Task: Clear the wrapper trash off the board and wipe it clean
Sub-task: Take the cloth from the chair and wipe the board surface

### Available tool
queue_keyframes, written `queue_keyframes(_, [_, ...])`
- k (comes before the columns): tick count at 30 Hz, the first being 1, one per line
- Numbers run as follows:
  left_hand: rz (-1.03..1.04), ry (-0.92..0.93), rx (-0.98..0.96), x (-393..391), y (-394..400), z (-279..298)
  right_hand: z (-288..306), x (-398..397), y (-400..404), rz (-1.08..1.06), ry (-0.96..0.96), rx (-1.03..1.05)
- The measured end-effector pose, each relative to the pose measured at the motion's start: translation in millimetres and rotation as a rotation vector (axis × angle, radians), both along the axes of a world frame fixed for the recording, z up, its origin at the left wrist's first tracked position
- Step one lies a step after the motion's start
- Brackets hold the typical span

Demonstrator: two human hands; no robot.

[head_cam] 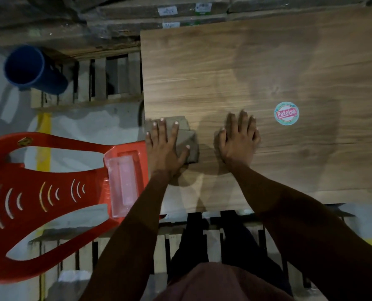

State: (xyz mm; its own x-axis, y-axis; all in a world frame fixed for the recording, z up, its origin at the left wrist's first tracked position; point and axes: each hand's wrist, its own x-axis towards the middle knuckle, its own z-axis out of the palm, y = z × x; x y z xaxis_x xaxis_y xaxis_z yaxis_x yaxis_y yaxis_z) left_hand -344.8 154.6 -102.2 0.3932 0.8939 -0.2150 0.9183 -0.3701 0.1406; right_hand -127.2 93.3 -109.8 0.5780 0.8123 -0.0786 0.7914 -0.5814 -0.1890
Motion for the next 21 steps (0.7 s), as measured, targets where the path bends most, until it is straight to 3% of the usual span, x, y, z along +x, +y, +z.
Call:
queue_keyframes(5, [-0.142, -0.034, -0.065, 2, -28, 2, 2, -1, -1, 0.001, 0.013, -0.001])
queue_keyframes(13, [0.016, -0.030, -0.057, -38, -53, 3, 2, -1, 1, -0.003, 0.002, -0.009])
queue_keyframes(21, [-0.141, -0.007, -0.052, -28, -86, -3, 2, -1, -1, -0.003, 0.013, 0.002])
